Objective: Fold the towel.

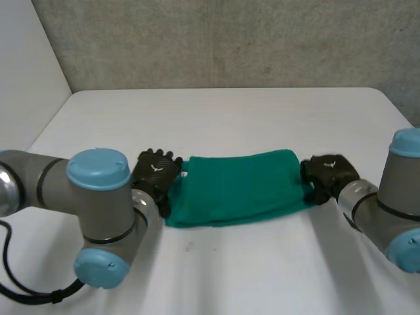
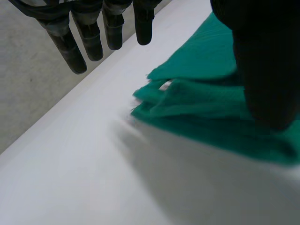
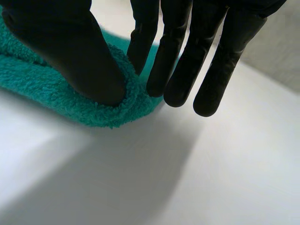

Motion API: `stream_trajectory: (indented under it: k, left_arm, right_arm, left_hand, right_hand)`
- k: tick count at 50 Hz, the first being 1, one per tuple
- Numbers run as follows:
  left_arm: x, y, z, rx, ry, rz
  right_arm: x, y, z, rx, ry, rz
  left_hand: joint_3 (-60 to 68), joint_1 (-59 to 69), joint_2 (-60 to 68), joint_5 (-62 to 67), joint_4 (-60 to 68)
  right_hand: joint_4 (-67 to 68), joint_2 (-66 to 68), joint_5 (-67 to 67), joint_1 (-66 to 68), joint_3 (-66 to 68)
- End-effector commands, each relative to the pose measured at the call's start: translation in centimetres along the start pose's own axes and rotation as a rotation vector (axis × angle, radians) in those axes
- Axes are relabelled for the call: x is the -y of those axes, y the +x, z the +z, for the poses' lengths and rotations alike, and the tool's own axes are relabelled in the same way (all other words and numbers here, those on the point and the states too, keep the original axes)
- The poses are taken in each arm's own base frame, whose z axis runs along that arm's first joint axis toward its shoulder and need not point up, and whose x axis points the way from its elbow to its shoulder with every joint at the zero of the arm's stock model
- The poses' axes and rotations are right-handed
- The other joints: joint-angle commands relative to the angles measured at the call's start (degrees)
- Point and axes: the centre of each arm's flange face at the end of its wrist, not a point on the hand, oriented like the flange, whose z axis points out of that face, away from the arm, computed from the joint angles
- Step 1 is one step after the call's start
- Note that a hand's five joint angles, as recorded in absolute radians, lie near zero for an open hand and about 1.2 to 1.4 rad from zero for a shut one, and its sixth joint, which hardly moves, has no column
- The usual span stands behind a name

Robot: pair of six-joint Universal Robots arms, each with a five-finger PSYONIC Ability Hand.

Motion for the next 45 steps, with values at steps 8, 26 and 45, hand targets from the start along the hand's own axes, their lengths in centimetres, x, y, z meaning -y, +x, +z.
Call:
stream_trajectory:
  k: [8,26,45]
  left_arm:
    - [2.4,-2.6,-4.3,0.070,0.063,-0.131]
    - [5.1,-5.8,-3.5,0.167,0.166,-0.249]
    - [-1.0,1.1,-1.4,0.022,-0.137,-0.302]
  right_arm:
    - [9.4,-13.7,-3.5,0.264,0.345,-0.305]
    - [7.1,-17.0,-2.6,0.247,0.298,-0.304]
    - [2.5,-12.3,3.0,0.287,-0.092,0.173]
  left_hand:
    - [-1.2,0.1,-0.6,-1.8,-0.6]
    - [-1.4,-0.1,-0.8,-1.9,-0.7]
    - [1.8,3.1,2.4,1.3,2.5]
  right_hand:
    - [11.9,12.5,14.7,28.1,12.4]
    - [-58.1,-57.5,-55.3,-41.9,-57.6]
    - [-58.1,-57.5,-55.3,-41.9,-57.6]
